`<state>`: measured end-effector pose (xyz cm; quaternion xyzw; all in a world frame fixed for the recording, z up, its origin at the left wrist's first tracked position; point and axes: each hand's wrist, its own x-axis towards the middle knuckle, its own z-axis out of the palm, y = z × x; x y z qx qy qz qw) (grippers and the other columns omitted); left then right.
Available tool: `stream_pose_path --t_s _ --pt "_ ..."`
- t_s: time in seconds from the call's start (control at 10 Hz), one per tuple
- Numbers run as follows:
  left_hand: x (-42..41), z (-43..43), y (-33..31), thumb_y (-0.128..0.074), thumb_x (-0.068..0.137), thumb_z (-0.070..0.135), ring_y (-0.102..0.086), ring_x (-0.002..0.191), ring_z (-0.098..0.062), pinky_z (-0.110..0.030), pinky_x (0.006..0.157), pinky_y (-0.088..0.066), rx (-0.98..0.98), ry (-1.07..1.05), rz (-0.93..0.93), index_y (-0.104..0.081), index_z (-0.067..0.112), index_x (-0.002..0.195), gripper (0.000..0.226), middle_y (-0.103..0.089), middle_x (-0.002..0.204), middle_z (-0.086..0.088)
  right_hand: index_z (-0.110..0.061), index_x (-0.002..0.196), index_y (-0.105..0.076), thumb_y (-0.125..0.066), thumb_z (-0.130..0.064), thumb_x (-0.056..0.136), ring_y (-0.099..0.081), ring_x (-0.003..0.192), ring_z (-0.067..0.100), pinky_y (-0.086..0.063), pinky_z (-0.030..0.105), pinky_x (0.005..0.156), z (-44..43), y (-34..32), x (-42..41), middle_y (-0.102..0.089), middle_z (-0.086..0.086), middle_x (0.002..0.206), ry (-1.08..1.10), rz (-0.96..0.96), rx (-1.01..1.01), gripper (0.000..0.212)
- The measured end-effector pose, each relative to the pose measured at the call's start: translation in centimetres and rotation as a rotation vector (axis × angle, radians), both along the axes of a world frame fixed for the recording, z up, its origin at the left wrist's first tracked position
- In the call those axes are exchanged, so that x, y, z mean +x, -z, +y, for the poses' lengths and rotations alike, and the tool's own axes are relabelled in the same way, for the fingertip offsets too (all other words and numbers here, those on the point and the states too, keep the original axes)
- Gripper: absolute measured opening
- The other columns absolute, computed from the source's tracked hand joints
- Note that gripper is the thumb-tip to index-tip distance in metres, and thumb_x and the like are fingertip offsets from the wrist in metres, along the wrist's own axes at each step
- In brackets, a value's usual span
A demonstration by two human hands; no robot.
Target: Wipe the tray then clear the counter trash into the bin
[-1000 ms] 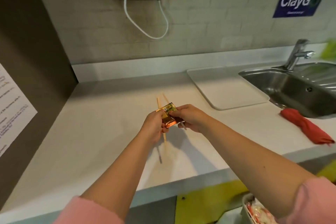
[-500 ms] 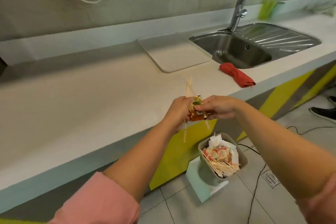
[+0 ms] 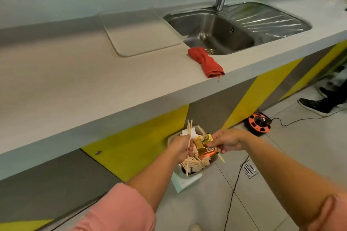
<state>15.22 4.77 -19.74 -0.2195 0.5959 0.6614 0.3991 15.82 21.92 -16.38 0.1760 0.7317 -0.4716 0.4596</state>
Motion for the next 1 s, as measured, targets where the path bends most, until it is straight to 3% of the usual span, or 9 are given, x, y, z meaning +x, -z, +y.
stream_pose_path --t_s 0.1,0.3,0.4,0.5,0.6,0.7,0.8,0.9,1.0 --pt "0.3 0.4 3.4 -0.031 0.093 -0.007 -0.026 0.05 -0.01 -0.016 0.035 -0.026 -0.108 -0.068 -0.095 -0.053 -0.007 0.106 0.026 -0.051 0.076 -0.013 -0.007 0.094 -0.057 -0.057 -0.006 0.091 -0.042 0.044 0.005 -0.033 0.015 0.042 0.4 3.5 -0.9 -0.053 0.005 0.07 -0.039 -0.012 0.101 0.003" --pt "0.2 1.6 8.9 -0.023 0.099 -0.002 -0.031 0.049 -0.01 -0.017 0.036 -0.028 -0.158 -0.272 -0.226 -0.046 0.002 0.117 0.029 -0.046 0.065 -0.009 -0.014 0.075 -0.048 -0.052 -0.013 0.094 -0.036 0.05 0.009 -0.028 0.019 0.045 -0.3 9.4 -2.8 -0.044 0.002 0.062 -0.17 0.053 0.326 0.02" --pt "-0.2 2.0 10.6 -0.026 0.098 -0.005 -0.032 0.048 -0.011 -0.019 0.04 -0.028 -0.174 -0.332 -0.266 -0.049 0.002 0.092 0.024 -0.046 0.064 -0.009 -0.015 0.071 -0.048 -0.052 -0.018 0.094 -0.043 0.056 0.012 -0.031 0.019 0.046 -0.9 11.1 -3.8 -0.05 0.005 0.071 -0.329 0.124 0.413 0.024" --pt "-1.0 2.4 11.6 -0.029 0.095 -0.009 -0.038 0.052 -0.014 -0.02 0.042 -0.033 -0.132 -0.383 -0.277 -0.049 0.0 0.09 0.022 -0.046 0.066 -0.01 -0.007 0.092 -0.057 -0.05 -0.018 0.094 -0.051 0.081 0.019 -0.034 0.019 0.052 -1.4 12.6 -5.1 -0.058 0.016 0.099 -0.47 0.169 0.466 0.013" --pt "-1.5 2.8 11.0 -0.033 0.099 0.0 -0.056 0.072 -0.021 -0.026 0.058 -0.048 0.064 -0.447 -0.286 -0.047 0.003 0.107 0.016 -0.056 0.08 -0.013 -0.003 0.111 -0.06 -0.046 -0.016 0.095 -0.058 0.101 0.026 -0.04 0.024 0.065 -1.7 13.9 -6.0 -0.059 0.018 0.122 -0.577 0.191 0.515 0.025" --pt "-2.1 2.7 10.6 -0.036 0.101 0.032 -0.056 0.111 -0.029 -0.037 0.096 -0.045 0.27 -0.422 -0.313 -0.059 0.006 0.111 0.036 -0.062 0.109 -0.012 -0.007 0.127 -0.052 -0.048 -0.022 0.093 -0.049 0.121 0.028 -0.044 0.03 0.086 -1.3 14.8 -6.7 -0.047 0.013 0.136 -0.604 0.262 0.709 0.037" --pt "-2.6 2.1 11.4 -0.028 0.101 0.044 -0.052 0.122 -0.03 -0.039 0.1 -0.04 0.325 -0.339 -0.283 -0.061 0.007 0.114 0.051 -0.06 0.124 -0.014 -0.01 0.132 -0.047 -0.049 -0.024 0.092 -0.043 0.125 0.03 -0.043 0.036 0.097 -0.9 15.3 -7.2 -0.041 0.012 0.14 -0.617 0.267 0.756 0.042" --pt "-2.9 1.9 11.2 -0.029 0.101 0.039 -0.06 0.107 -0.029 -0.028 0.069 -0.047 0.097 -0.28 -0.216 -0.059 0.005 0.117 0.048 -0.062 0.12 -0.018 -0.011 0.133 -0.046 -0.048 -0.02 0.092 -0.045 0.125 0.03 -0.044 0.033 0.094 -0.8 14.4 -7.5 -0.045 0.012 0.137 -0.663 0.247 0.749 0.042" --pt "-3.0 1.5 10.8 -0.045 0.097 0.024 -0.062 0.078 -0.017 -0.023 0.056 -0.045 -0.273 -0.206 -0.038 -0.049 0.005 0.131 0.039 -0.064 0.117 -0.016 -0.012 0.135 -0.045 -0.05 -0.018 0.093 -0.05 0.123 0.024 -0.044 0.028 0.093 -0.9 13.5 -7.7 -0.049 0.008 0.137 -0.64 0.285 0.734 0.043"
